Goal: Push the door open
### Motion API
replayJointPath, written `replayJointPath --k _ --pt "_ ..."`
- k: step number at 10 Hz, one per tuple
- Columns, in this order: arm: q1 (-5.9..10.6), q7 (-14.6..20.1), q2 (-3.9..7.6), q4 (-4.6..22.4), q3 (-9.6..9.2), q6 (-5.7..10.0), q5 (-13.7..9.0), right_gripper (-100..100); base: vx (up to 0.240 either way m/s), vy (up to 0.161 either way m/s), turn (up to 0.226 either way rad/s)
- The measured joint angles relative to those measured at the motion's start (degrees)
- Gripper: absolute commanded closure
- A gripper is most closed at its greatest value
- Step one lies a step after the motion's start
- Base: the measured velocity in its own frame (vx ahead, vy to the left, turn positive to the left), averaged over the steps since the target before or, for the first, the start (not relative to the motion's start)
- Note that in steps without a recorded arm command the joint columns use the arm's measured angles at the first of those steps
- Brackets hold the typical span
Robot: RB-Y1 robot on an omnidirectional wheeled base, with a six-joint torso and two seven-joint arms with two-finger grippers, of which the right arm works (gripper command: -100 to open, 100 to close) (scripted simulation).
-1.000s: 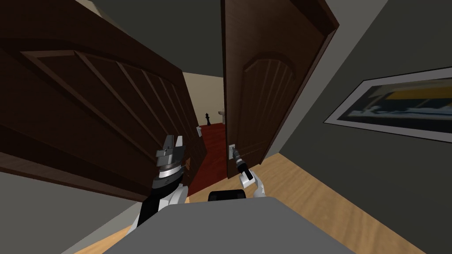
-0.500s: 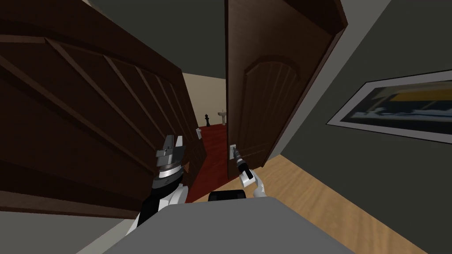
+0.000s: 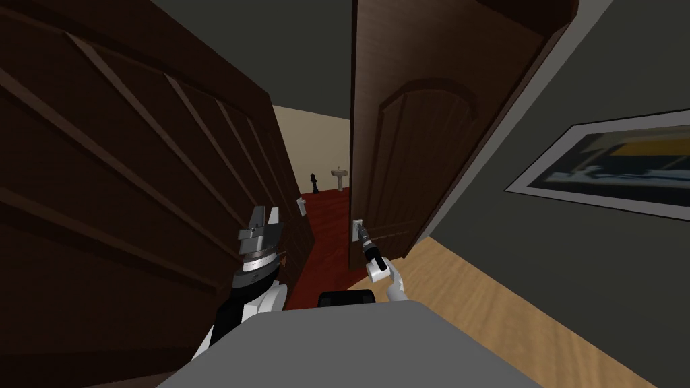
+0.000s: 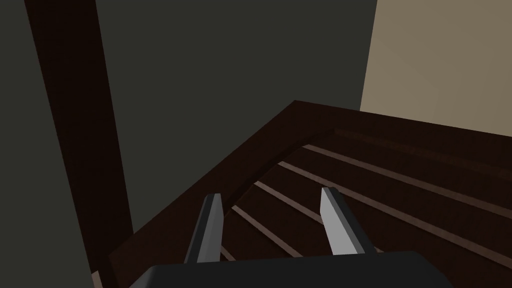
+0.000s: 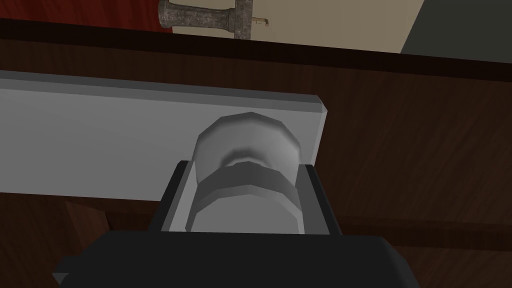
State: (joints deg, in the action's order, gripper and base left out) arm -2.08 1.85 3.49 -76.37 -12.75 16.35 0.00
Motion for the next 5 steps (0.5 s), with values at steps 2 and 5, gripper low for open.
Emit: replayJointPath --k 2,5 --pt "0.47 -0.3 -0.28 0.8 1.34 0.0 -0.1 100 0.125 0.086 -0.076" --pt "0.85 -1.1 -0.83 1.1 2.87 -0.04 0.0 100 0.087 0.079 -0.059"
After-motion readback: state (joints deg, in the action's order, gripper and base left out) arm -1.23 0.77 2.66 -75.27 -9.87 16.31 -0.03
